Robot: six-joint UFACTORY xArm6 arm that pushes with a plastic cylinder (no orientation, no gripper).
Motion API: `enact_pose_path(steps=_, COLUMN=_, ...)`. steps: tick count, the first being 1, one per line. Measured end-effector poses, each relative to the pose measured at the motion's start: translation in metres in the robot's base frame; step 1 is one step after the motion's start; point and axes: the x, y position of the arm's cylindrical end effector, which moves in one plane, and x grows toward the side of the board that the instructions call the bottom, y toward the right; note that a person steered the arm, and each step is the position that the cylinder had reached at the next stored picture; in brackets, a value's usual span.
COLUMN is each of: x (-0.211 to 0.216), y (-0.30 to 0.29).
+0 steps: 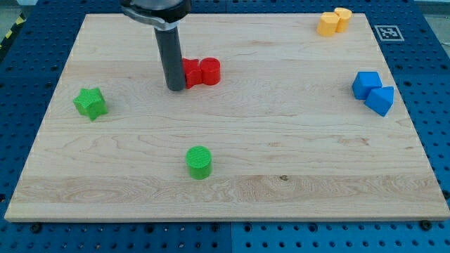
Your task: Move the green star up a bit
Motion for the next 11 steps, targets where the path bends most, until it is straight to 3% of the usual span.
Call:
enact_pose_path(steps=2, x=-0.008, y=0.0)
enact_pose_path(steps=3, x=0.038, y=-0.002)
enact_pose_path(steps=5, x=0.097, y=-0.07)
enact_pose_path(steps=6, x=0.104, y=-0.115)
enact_pose_path(steps=9, x=0.065, y=-0.109)
enact_pose_path(steps=11, x=0.088, y=-0.138)
